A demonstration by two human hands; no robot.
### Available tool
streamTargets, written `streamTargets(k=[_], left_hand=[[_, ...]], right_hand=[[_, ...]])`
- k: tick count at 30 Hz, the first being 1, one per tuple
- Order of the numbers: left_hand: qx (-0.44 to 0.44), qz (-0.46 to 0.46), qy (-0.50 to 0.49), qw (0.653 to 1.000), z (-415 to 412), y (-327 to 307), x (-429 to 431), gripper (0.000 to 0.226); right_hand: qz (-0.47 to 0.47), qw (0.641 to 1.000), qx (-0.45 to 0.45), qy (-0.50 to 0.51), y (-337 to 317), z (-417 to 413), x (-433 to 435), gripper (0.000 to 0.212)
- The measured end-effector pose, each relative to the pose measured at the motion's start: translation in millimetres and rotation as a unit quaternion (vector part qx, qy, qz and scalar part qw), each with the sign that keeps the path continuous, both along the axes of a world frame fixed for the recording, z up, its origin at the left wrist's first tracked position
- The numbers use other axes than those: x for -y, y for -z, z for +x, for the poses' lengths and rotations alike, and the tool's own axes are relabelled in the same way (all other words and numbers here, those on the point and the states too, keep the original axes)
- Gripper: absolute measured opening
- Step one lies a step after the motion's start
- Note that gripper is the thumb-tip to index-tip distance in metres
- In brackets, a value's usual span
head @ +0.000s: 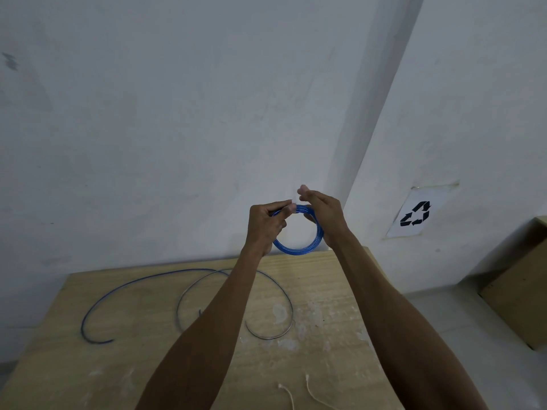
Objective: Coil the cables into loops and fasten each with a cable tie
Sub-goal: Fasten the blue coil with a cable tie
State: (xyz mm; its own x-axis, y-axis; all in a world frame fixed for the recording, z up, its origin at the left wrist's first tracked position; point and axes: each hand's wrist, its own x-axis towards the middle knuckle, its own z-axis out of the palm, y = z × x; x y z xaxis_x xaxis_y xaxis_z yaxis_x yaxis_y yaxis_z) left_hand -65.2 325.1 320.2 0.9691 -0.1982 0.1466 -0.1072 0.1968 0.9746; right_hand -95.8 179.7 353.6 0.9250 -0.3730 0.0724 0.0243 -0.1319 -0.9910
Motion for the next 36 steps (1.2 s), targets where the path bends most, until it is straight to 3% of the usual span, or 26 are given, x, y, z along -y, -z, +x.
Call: streamTargets(k=[5,15,19,24,28,36], left_hand=[[0.037,0.017,0.035,0.999,-1,-3,-5,0.024],[0.104,0.099,0.058,0.988,-3,-10,-11,0.023],[0.103,0.106,0.058,0.987,-3,-9,-13,0.021],[0.019,0.053,-0.011,0.998,7,4,-20,0.021],[-0.011,0.037,0.038,0.999,12,9,-25,0.024],[-0.074,-0.022,-0.023,0.997,14,11,-20,0.016]], right_hand=[[-0.006,0.999,0.025,-0.026,-9,3,-2,0.014],[0.011,0.998,0.004,0.060,-12,9,-11,0.017],[-0.010,0.999,-0.001,0.043,-9,10,-9,0.017],[0.000,0.995,-0.075,-0.061,2,-5,1,0.034],[0.022,0.998,-0.016,-0.064,16,-16,7,0.020],[0.058,0.997,0.043,-0.037,24,-23,2,0.024]])
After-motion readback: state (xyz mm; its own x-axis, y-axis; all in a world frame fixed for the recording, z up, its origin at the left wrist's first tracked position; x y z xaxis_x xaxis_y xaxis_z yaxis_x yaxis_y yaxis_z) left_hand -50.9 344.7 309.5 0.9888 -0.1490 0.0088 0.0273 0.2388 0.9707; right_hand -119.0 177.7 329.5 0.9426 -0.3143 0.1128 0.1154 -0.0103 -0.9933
